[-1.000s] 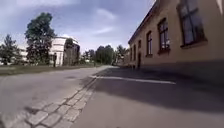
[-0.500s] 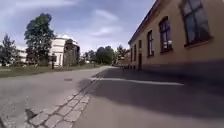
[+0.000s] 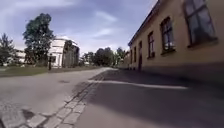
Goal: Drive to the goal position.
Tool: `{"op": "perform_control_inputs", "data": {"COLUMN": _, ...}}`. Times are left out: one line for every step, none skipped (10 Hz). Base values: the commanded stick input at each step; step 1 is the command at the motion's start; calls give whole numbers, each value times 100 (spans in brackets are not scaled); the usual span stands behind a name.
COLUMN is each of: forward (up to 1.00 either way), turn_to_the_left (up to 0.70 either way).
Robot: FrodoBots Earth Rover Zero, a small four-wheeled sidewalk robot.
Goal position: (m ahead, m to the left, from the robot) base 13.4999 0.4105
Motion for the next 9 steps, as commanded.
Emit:
{"op": "perform_control_inputs", "data": {"forward": 70, "turn_to_the_left": 0}}
{"op": "perform_control_inputs", "data": {"forward": 70, "turn_to_the_left": 0}}
{"op": "perform_control_inputs", "data": {"forward": 70, "turn_to_the_left": 0}}
{"op": "perform_control_inputs", "data": {"forward": 70, "turn_to_the_left": 0}}
{"op": "perform_control_inputs", "data": {"forward": 70, "turn_to_the_left": 0}}
{"op": "perform_control_inputs", "data": {"forward": 70, "turn_to_the_left": 0}}
{"op": "perform_control_inputs", "data": {"forward": 70, "turn_to_the_left": 0}}
{"op": "perform_control_inputs", "data": {"forward": 70, "turn_to_the_left": 0}}
{"op": "perform_control_inputs", "data": {"forward": 70, "turn_to_the_left": 0}}
